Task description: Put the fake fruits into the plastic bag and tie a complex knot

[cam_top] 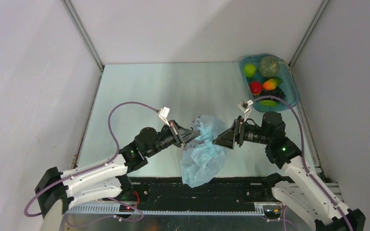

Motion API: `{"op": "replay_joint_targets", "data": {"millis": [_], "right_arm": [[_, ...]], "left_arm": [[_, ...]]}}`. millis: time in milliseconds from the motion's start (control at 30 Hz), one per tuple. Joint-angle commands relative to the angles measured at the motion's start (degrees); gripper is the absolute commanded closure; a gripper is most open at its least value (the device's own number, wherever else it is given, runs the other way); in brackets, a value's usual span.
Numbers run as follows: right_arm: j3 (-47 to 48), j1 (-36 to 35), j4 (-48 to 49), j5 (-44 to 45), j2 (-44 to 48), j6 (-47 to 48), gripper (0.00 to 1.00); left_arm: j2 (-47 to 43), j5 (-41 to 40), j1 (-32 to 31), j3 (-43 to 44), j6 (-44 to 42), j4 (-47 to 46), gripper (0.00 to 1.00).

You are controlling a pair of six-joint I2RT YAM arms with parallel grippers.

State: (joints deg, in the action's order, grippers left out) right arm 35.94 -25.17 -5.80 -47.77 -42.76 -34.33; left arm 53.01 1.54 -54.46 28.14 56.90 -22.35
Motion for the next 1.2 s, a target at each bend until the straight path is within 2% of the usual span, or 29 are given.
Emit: {"op": "replay_joint_targets", "data": {"millis": [0,233,467,633,867,933,967,1000,1033,1133,1167], "right_arm": [[2.81,-1.17,-13.28,5.57,5.37,4.65,0.18],[2.81,-9.02,-16.50,12.70,12.40,3.48,0.21],[2.82,-18.28,-12.76,20.33,8.63,3.84,0.28],[3.24,-20.75,-10.46,22.46,5.47,4.55,0.46],[3.95,-21.02,-9.35,23.37,3.43,5.68,0.59],[3.91,-21.05,-9.35,23.86,3.13,6.39,0.70],[3.95,-21.05,-9.25,24.41,3.08,6.95,0.83],[4.13,-21.10,-9.23,24.88,3.05,7.19,0.89],[4.26,-21.08,-9.60,26.27,3.13,7.70,1.00],[5.33,-21.13,-11.97,32.73,3.54,9.80,1.00],[5.88,-21.15,-13.93,37.99,3.62,11.45,1.00]], "left_arm": [[-1.20,-3.70,0.25,2.31,-1.92,3.98,1.00],[-2.17,-5.58,0.31,2.44,-1.33,5.53,1.00],[-3.12,-5.77,0.30,2.98,-2.34,7.07,1.00],[-2.98,-5.55,0.31,3.21,-2.73,7.07,1.00],[-2.82,-5.35,0.30,3.42,-3.50,6.36,1.00],[-2.33,-4.99,0.30,3.98,-4.32,6.22,1.00],[-2.02,-4.69,0.29,4.26,-4.69,6.01,1.00],[-1.84,-4.57,0.30,4.36,-4.96,5.56,1.00],[-1.83,-4.65,0.31,4.68,-5.82,5.52,1.00],[-2.74,-7.84,0.37,6.18,-9.65,8.77,1.00],[-3.42,-10.96,0.57,7.64,-12.39,10.16,1.00]]}}
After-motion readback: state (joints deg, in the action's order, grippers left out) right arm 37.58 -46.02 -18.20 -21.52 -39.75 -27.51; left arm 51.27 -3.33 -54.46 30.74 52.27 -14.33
